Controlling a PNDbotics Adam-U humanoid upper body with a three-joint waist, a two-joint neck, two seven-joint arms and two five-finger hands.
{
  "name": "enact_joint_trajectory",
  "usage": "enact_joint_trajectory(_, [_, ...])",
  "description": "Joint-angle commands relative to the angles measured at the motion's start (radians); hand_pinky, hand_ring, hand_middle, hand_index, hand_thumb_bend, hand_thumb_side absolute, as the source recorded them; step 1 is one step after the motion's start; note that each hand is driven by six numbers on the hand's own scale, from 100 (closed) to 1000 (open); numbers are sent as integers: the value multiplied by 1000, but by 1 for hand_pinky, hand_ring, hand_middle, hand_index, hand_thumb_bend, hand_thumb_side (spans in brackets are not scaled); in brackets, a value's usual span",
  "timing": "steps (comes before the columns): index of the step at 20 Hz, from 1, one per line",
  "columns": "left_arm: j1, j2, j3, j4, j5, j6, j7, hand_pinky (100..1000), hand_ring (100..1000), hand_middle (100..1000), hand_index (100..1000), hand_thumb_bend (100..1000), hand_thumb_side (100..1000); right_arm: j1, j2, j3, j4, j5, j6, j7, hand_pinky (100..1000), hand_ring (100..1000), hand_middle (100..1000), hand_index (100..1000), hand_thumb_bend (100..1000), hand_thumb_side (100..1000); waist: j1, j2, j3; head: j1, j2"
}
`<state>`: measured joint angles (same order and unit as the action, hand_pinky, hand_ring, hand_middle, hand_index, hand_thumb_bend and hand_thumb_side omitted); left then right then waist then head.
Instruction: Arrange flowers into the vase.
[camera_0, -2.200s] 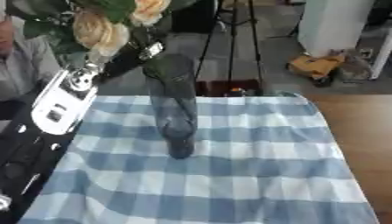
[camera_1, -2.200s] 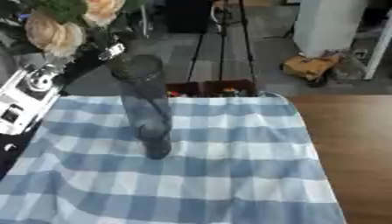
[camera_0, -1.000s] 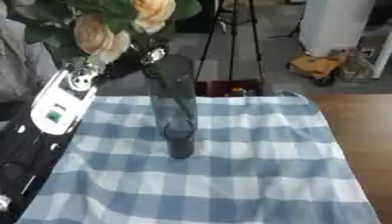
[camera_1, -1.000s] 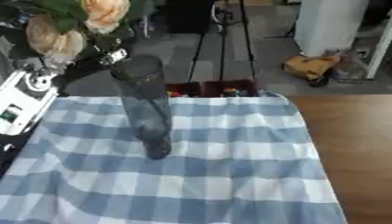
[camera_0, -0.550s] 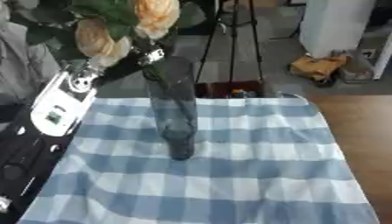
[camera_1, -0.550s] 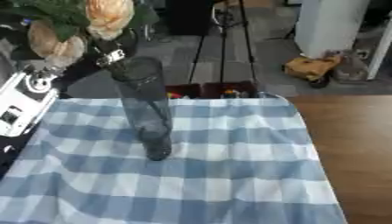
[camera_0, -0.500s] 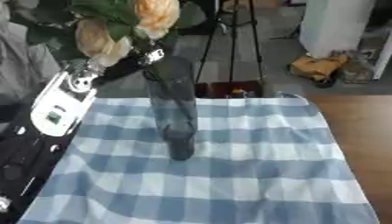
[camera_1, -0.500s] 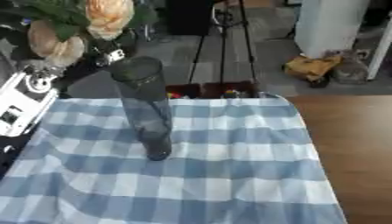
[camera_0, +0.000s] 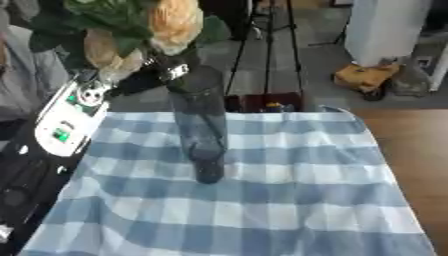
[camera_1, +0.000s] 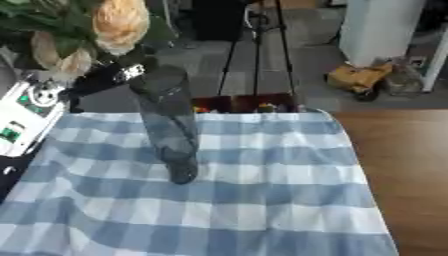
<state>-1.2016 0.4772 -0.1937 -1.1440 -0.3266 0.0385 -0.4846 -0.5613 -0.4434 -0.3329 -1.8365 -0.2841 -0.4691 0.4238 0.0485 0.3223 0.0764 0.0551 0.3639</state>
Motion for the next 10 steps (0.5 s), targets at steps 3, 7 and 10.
enact_joint_trajectory(3, [-9,42,6,-23,-9,-2,0,925,1000,1000,1000,338,955,-6,-13,-9,-22,-3,4,-4,667,777,754,785,100,1000,-2,-29,5,2,-7])
enact_joint_trajectory(7, [-3,46,7,-27,-7,-2,5,925,1000,1000,1000,348,965,-5,-13,-9,-23,-3,5,-6,668,777,754,785,100,1000,-3,-30,7,2,-6])
enact_joint_trajectory(10, [6,49,9,-29,-1,1,9,922,1000,1000,1000,349,972,-5,-13,-9,-23,-3,5,-7,668,777,754,785,100,1000,-5,-31,8,2,-5])
